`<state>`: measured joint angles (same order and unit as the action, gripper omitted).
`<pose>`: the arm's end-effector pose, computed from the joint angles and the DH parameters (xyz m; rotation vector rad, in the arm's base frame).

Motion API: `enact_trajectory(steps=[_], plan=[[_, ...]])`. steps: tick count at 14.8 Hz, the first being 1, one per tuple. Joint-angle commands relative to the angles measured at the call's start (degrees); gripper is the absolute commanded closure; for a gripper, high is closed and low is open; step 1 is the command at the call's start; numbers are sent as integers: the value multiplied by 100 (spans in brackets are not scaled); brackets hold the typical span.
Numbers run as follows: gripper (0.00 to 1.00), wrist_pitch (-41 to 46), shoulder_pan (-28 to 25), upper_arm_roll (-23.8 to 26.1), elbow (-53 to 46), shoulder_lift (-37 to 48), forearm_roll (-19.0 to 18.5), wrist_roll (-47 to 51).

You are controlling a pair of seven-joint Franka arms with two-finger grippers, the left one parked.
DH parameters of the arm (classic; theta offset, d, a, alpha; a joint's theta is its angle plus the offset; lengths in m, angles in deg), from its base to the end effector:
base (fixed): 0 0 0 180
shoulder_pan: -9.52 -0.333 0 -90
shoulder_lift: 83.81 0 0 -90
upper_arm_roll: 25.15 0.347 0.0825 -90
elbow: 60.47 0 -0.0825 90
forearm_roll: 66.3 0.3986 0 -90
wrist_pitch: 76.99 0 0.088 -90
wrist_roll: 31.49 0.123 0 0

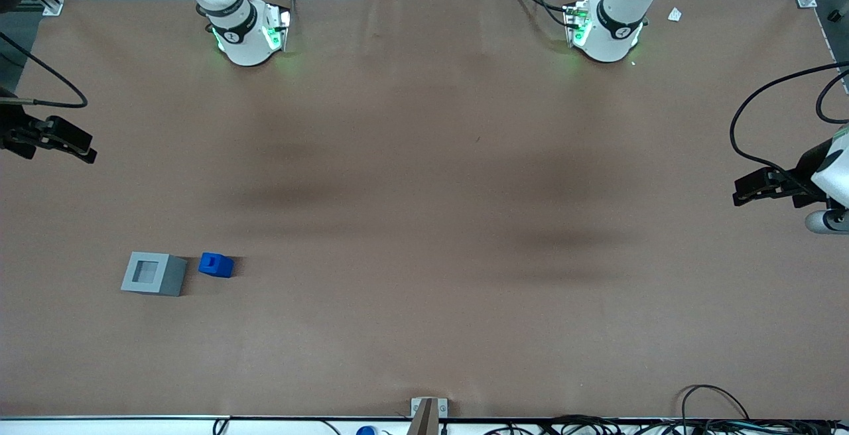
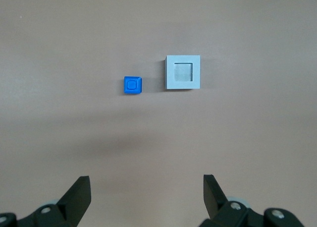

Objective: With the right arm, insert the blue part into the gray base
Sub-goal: 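Move the open right gripper toward the blue block beside the gray base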

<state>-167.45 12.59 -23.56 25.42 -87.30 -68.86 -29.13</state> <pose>0.5911 -0.0213 0.6399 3.0969 -0.1040 0.0297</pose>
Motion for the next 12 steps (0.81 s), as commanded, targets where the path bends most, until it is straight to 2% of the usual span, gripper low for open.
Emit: enact_trajectory(steps=[1, 9, 11, 12], plan=[[0, -25, -17, 17, 24, 24, -25, -96], [0, -552, 115, -9, 94, -222, 124, -16], [0, -613, 115, -10, -20, -318, 28, -34], [0, -736, 149, -10, -403, -536, 27, -25]])
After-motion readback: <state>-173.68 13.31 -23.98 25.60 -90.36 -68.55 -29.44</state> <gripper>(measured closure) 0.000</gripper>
